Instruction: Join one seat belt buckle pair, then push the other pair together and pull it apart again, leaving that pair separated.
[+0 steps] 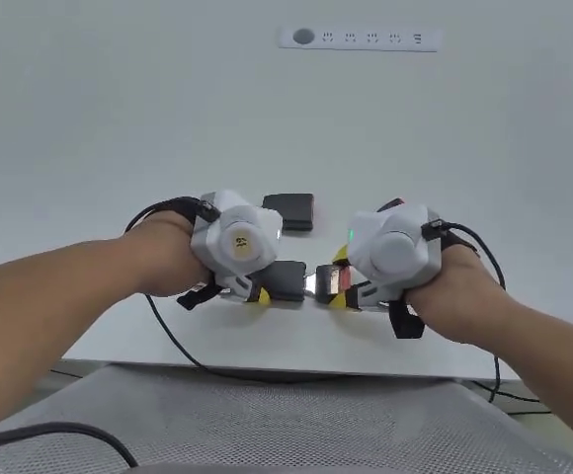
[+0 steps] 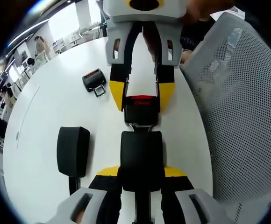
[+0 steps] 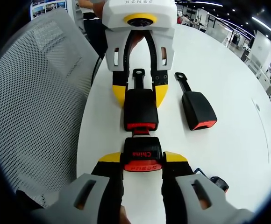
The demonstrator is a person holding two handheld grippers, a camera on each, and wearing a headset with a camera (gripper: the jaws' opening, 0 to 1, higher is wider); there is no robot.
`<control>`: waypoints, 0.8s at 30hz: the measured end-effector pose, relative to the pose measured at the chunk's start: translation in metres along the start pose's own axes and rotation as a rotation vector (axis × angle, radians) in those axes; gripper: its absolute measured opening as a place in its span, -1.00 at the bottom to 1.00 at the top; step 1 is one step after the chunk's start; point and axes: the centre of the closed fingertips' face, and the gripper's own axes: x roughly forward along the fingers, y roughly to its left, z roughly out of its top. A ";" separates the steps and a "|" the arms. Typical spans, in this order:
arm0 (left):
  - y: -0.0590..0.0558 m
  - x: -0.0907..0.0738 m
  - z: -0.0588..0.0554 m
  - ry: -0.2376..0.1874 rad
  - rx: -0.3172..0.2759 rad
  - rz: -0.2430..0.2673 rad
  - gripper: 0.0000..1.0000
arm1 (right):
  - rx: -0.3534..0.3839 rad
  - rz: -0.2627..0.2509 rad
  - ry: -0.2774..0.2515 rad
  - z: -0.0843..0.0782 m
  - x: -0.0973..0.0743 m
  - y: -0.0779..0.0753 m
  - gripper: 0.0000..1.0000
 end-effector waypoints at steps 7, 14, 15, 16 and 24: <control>0.000 0.000 -0.001 0.001 0.001 -0.002 -0.36 | -0.011 0.001 0.009 -0.006 -0.003 0.001 -0.42; -0.001 -0.001 0.001 0.006 0.005 -0.002 -0.36 | 0.000 0.001 -0.023 -0.009 -0.006 0.003 -0.40; -0.001 -0.001 0.001 0.004 0.003 -0.002 -0.36 | 0.002 0.001 -0.024 -0.010 -0.007 0.004 -0.39; -0.001 -0.001 0.000 0.003 0.002 -0.001 -0.36 | 0.000 0.000 -0.023 -0.011 -0.009 0.005 -0.39; 0.000 0.001 -0.002 0.002 0.000 0.000 -0.36 | 0.018 -0.012 -0.014 -0.033 -0.022 0.001 -0.39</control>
